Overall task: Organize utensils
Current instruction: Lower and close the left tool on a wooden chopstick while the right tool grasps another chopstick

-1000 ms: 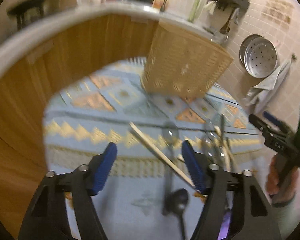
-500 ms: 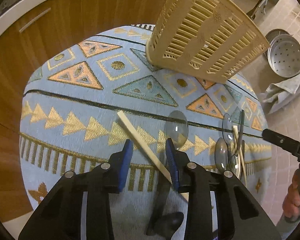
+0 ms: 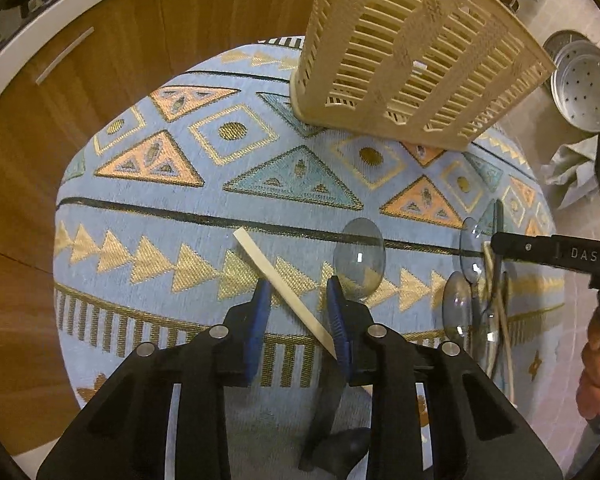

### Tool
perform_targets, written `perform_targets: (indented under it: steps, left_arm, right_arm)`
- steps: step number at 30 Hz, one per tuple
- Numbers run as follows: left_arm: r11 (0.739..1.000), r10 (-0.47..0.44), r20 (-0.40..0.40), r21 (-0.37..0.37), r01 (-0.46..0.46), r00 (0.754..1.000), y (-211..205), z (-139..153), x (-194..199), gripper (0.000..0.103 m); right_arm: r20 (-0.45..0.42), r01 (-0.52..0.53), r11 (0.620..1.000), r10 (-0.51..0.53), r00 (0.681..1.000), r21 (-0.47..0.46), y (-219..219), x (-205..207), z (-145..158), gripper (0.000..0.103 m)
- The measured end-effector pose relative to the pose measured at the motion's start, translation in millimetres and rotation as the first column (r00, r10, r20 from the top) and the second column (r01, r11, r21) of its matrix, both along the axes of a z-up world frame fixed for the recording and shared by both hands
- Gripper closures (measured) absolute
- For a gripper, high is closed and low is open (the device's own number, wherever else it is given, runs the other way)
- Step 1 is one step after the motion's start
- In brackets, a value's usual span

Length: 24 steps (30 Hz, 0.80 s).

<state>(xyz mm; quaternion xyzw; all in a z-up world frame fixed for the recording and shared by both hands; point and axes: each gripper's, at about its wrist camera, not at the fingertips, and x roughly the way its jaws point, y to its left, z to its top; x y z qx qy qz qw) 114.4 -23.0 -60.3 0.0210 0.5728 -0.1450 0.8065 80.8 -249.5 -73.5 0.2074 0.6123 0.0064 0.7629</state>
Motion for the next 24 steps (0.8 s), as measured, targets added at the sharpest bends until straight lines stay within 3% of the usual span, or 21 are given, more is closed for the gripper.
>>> perform_targets:
  steps: [4, 9, 13, 20, 24]
  left_arm:
    - [0.998, 0.008, 0.007, 0.063, -0.009, 1.0, -8.3, -2.0, 2.1, 0.093]
    - [0.997, 0.008, 0.006, 0.076, -0.009, 1.0, -22.6, -1.8, 5.8, 0.1]
    - [0.999, -0.014, -0.029, -0.041, 0.012, 0.999, -21.1, -3.1, 13.3, 0.1]
    - [0.982, -0.02, 0.06, -0.184, 0.031, 0.998, -4.3, 15.5, 17.0, 0.1]
    - [0.97, -0.018, 0.163, -0.238, 0.057, 0.986, 3.5, 39.7, -0.1, 0.1]
  right_arm:
    - [-0.003, -0.025, 0.999, 0.024, 1.0, -0.023, 9.6, 1.7, -0.1, 0.092]
    - [0.011, -0.055, 0.998, 0.056, 0.998, -0.029, 20.8, 3.8, -0.1, 0.1]
    - [0.042, -0.061, 0.998, 0.06, 0.997, 0.013, 14.2, 0.5, 4.1, 0.101]
    - [0.118, -0.075, 0.996, 0.068, 0.991, 0.054, -8.7, -15.4, 15.6, 0.101]
    - [0.226, -0.103, 0.993, 0.09, 0.97, 0.049, -3.9, -23.8, 36.2, 0.101]
